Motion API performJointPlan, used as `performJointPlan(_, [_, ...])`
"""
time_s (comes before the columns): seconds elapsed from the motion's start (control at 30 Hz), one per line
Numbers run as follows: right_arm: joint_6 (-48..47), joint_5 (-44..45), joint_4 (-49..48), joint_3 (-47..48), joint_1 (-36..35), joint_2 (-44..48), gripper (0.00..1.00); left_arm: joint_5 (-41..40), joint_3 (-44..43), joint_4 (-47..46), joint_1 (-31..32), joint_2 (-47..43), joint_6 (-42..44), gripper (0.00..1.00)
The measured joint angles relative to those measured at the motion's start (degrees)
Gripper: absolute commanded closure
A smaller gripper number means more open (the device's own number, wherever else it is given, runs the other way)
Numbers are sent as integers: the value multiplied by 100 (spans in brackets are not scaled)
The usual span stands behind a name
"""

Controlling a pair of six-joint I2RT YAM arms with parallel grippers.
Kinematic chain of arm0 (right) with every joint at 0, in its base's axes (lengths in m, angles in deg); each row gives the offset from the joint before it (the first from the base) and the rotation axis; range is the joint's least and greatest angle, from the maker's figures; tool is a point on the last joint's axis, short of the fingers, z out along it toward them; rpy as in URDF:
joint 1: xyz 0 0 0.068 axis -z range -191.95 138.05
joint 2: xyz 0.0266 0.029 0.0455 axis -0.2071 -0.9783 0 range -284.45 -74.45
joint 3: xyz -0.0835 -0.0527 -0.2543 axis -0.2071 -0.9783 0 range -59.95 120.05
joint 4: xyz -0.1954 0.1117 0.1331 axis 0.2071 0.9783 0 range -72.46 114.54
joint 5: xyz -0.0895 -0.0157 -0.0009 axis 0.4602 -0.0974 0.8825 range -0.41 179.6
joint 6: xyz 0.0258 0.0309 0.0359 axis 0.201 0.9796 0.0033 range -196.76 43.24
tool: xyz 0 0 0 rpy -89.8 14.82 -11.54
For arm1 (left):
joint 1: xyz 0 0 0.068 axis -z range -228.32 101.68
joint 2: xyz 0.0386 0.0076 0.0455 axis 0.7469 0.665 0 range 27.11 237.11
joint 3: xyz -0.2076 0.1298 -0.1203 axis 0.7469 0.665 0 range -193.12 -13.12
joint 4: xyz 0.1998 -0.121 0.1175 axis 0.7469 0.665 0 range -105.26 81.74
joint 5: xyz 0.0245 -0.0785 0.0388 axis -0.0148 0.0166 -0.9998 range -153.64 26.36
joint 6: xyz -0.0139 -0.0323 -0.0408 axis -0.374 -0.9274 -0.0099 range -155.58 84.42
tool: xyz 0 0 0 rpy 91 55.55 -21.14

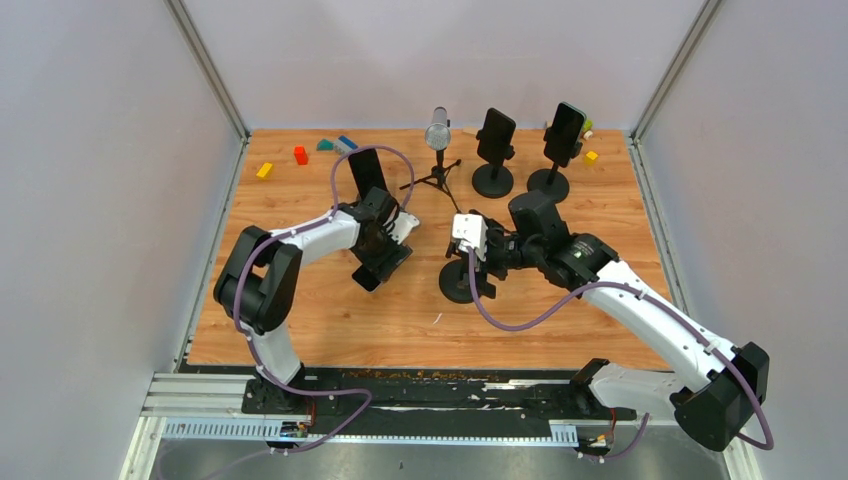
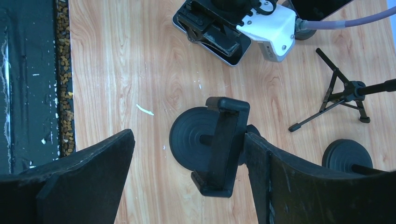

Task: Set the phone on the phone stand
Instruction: Pick up the phone at the center of the board.

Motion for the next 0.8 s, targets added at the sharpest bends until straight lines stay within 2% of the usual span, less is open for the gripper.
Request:
performJointPlan(0.4, [581, 210, -35, 846, 26, -225, 10, -284, 474, -203, 11, -529, 247, 97])
performJointPlan(0.47, [675, 278, -98, 925, 26, -295, 10, -295, 518, -216, 11, -675, 284, 100])
performJointPlan(0.8, [1263, 343, -391, 942, 37, -382, 11, -258, 726, -269, 13, -1676, 525, 100])
